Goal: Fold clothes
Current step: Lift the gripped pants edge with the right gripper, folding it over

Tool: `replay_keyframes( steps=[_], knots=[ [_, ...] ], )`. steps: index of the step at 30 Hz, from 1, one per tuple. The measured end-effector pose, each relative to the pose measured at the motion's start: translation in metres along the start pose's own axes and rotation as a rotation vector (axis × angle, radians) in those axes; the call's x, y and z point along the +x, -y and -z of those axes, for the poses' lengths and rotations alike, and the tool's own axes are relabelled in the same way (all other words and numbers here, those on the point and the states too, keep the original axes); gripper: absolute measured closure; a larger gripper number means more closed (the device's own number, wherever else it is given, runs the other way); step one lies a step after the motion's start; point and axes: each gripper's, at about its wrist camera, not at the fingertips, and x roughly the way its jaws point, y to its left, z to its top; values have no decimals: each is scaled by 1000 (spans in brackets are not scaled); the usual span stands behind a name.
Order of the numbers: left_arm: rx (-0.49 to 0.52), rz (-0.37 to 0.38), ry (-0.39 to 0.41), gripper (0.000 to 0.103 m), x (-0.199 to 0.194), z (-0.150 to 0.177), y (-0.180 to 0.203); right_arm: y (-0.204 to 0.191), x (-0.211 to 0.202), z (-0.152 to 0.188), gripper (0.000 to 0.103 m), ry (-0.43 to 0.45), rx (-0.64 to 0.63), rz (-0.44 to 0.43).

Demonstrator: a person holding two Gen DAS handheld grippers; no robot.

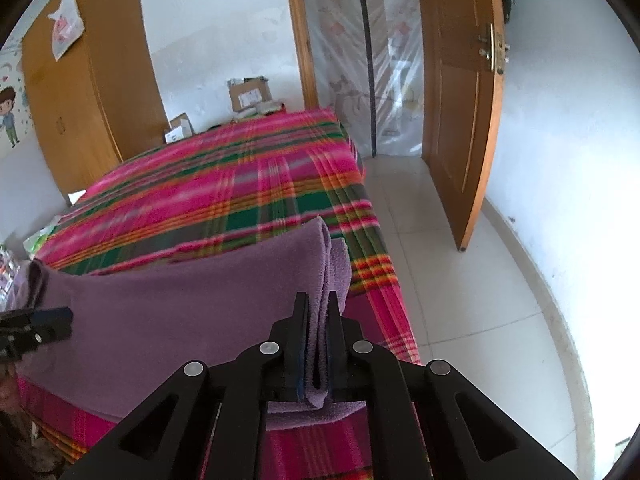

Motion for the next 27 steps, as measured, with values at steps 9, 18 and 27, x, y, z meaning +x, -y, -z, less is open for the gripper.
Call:
replay_keyframes(
  steps=[9,18,27],
  knots=[
    [42,22,1,54,1,10,13,-27,-23,-17,96,59,-32,-19],
    [48,59,1,53,2,13,13,-63,-44,-29,96,103,-91,-34],
    [51,103,-1,54,-4,19,6,-102,-63,-37,96,134,-149,-66]
  ],
)
